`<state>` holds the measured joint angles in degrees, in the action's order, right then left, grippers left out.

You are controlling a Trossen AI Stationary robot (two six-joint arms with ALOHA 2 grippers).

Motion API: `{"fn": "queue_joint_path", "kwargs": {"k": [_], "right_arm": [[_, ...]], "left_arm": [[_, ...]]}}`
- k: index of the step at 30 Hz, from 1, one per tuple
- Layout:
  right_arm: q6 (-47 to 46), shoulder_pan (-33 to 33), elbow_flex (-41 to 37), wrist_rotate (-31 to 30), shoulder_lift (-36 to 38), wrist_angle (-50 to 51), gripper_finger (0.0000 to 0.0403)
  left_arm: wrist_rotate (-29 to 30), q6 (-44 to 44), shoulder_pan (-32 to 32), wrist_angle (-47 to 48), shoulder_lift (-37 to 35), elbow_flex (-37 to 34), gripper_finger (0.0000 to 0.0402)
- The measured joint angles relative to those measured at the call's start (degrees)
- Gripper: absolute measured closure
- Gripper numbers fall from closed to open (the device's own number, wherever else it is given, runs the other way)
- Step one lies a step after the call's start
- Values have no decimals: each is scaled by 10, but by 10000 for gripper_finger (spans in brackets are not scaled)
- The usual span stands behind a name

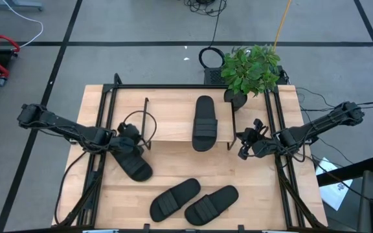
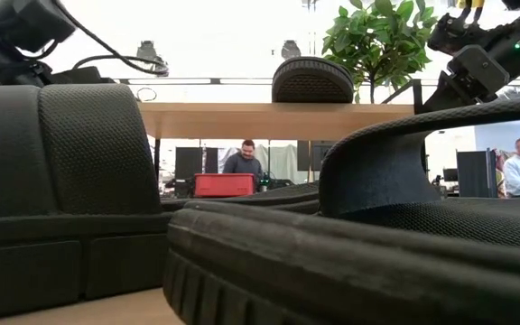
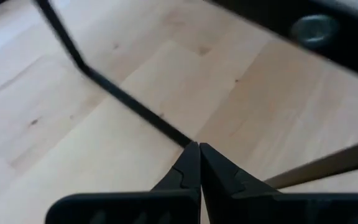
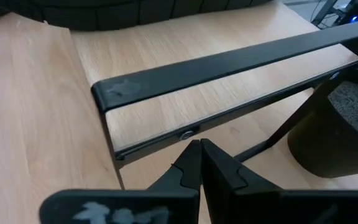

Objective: Pick and place slides into the shelf
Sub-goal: Adjust the shelf, then put the black slide on the shelf

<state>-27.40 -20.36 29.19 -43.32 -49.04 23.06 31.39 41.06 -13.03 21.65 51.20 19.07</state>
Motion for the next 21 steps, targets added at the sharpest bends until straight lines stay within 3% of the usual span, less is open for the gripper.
{"fn": "queue_joint_path", "kwargs": {"k": [9,15,21], "right_arm": [[-22,0,0,-1,30,54,403],[-19,-5,0,17,80,75,403],[-16,-52,0,27,126,95,403]], "left_arm": [[81,71,7,154,-28,0,401],[117,59,-5,169,-79,0,401],[160,35,-38,166,-136,0,401]]}}
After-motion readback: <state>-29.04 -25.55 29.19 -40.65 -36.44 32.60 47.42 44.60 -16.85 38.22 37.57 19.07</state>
